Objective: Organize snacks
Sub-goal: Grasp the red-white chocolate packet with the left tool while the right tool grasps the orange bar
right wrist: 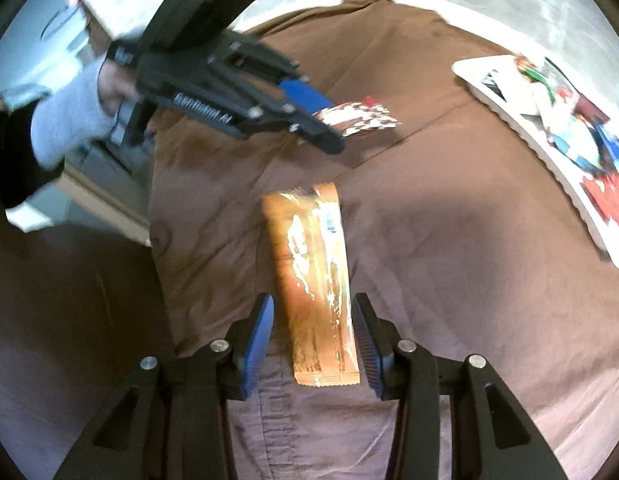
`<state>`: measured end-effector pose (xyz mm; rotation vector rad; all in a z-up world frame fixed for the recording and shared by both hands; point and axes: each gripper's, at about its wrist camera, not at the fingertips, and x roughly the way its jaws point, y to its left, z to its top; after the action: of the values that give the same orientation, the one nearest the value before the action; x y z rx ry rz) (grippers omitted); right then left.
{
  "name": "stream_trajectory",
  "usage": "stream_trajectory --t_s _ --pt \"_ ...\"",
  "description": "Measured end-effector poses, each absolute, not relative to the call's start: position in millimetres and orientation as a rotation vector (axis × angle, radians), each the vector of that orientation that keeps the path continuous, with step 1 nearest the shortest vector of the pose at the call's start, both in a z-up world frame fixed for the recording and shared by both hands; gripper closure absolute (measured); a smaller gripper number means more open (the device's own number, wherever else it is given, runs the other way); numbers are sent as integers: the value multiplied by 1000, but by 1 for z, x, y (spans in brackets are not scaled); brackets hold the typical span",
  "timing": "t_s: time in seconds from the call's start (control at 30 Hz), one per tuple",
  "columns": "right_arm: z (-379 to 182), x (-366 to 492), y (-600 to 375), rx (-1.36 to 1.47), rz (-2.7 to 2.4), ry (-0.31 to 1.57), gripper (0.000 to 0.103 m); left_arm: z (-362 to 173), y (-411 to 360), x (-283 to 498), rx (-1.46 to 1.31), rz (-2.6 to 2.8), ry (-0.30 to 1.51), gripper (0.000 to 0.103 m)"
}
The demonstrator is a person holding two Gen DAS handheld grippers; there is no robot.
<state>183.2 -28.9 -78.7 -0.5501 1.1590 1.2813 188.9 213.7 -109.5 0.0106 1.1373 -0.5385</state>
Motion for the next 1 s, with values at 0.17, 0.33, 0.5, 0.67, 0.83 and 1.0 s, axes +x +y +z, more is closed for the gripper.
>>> stream_trajectory --t_s 0.17,0.33,0.5,0.67,0.83,1.0 --pt "-73 196 -38 -449 1237 1171 58 -106 217 192 -9 -532 1131 71" --pt "-83 183 -30 -514 1222 1165 55 -108 216 192 -17 -526 1136 71" --pt "-109 159 -9 -654 1192 1158 53 -112 216 194 -24 -511 1141 71" --pt "-117 149 1 -722 1175 1139 66 -112 218 194 -23 -496 1138 71" --pt "-115 145 3 -725 1148 1130 82 -113 216 194 -22 -489 1140 71" --pt "-110 162 -5 -561 1168 1191 83 -112 217 196 -34 -490 1138 71"
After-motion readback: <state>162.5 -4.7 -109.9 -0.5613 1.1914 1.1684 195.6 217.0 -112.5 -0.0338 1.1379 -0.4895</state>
